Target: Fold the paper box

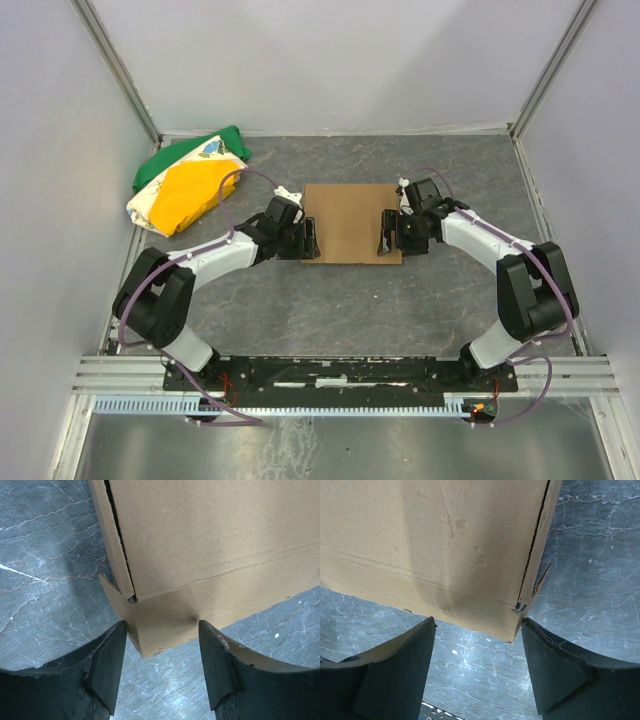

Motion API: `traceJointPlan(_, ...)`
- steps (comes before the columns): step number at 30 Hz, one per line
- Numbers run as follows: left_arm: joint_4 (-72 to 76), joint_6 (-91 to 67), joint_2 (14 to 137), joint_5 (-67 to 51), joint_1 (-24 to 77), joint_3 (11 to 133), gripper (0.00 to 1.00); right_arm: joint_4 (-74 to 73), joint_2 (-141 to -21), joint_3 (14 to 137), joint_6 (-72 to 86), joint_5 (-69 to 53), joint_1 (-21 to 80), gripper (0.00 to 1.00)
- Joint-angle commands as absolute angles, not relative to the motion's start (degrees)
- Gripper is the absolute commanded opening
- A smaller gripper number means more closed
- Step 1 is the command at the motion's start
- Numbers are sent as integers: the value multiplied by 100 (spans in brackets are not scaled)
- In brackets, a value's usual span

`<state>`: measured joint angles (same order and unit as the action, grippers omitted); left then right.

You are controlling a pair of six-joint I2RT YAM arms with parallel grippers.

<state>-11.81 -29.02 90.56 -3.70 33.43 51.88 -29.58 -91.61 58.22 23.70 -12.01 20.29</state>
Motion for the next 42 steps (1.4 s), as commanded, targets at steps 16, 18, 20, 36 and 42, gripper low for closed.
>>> traceJointPlan(16, -1348, -2892, 8540, -549, 3377, 5407, 66, -3207, -8449, 5994, 2470, -1399, 2109, 77)
traceJointPlan(18, -1396, -2883, 8492, -558, 3373, 5434, 66, -3232, -8436, 6004, 2478, -1429, 2111, 77)
traceJointPlan(20, -1406, -2891, 8443, -589, 3376, 5441, 66, -3241, -8428, 6005, 2488, -1430, 2117, 77)
traceJointPlan(36, -1326, -2878, 8618, -441, 3370, 5335, 67, -3069, -8636, 5808, 2305, -899, 2112, 81)
traceJointPlan(42, -969, -2960, 8712, -363, 3376, 5284, 67, -2621, -8792, 5685, 2332, -993, 2112, 82)
